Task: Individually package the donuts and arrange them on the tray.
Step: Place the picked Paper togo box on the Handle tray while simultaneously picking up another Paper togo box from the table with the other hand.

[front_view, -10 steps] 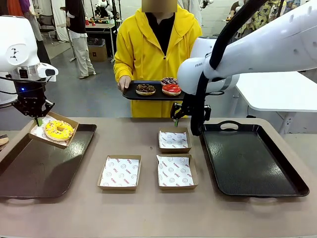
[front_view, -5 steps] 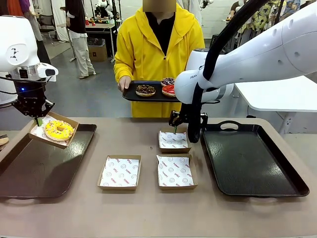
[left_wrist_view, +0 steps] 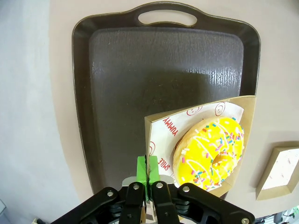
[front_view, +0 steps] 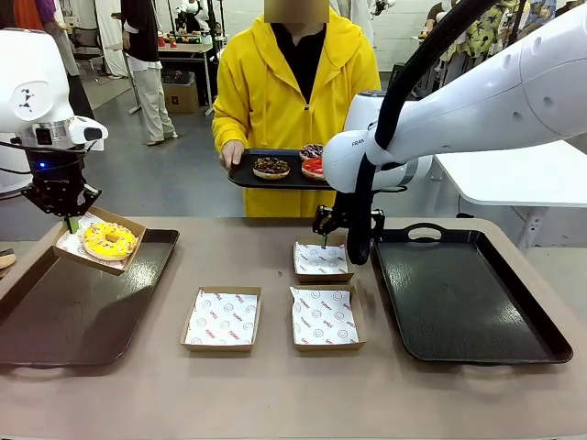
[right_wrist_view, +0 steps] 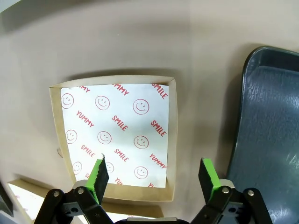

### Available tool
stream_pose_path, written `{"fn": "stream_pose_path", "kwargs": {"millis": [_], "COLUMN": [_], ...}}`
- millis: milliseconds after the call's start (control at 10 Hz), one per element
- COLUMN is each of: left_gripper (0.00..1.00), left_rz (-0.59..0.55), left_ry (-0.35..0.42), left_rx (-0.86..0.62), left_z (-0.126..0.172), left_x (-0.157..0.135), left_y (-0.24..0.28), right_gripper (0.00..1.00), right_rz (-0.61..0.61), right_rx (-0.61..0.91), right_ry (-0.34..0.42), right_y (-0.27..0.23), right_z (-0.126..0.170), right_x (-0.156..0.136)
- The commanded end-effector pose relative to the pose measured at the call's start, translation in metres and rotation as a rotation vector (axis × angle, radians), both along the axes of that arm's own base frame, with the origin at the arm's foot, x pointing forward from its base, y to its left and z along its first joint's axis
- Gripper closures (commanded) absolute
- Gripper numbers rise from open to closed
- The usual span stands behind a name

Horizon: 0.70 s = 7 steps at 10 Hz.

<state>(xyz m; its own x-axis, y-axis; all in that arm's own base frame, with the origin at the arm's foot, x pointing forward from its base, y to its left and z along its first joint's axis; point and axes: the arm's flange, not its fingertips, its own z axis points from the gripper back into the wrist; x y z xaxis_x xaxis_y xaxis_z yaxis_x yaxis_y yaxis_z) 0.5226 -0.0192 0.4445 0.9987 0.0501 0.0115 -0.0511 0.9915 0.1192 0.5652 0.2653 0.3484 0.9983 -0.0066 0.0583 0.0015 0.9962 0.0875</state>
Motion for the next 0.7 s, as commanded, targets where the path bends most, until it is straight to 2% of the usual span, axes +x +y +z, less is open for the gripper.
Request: {"fn": "stream_pose_path", "kwargs": {"millis": [0,200,600], "left_gripper": [0.99,0.99,0.99], "left_rz": [0.0,-0.01,-0.016], "left_ry": [0.006,-0.019,-0.007], "left_rx": [-0.045,-0.089,-0.093], "left_z": [-0.007,-0.015,-0.028], "left_x": [0.005,0.007,0.011], "left_y": [0.005,0.01,0.013], "right_gripper": [0.0,0.0,0.0], "right_rz": [0.021,-0.02,0.004], "right_rx": [-0.008,-0.023,0.0], "right_ry": [0.001,-0.022,-0.041], "right_y": [0.002,0.002,-0.003], "right_z": [-0.007,-0.015,-0.023], "right_x": [-0.002,0.002,0.006]}}
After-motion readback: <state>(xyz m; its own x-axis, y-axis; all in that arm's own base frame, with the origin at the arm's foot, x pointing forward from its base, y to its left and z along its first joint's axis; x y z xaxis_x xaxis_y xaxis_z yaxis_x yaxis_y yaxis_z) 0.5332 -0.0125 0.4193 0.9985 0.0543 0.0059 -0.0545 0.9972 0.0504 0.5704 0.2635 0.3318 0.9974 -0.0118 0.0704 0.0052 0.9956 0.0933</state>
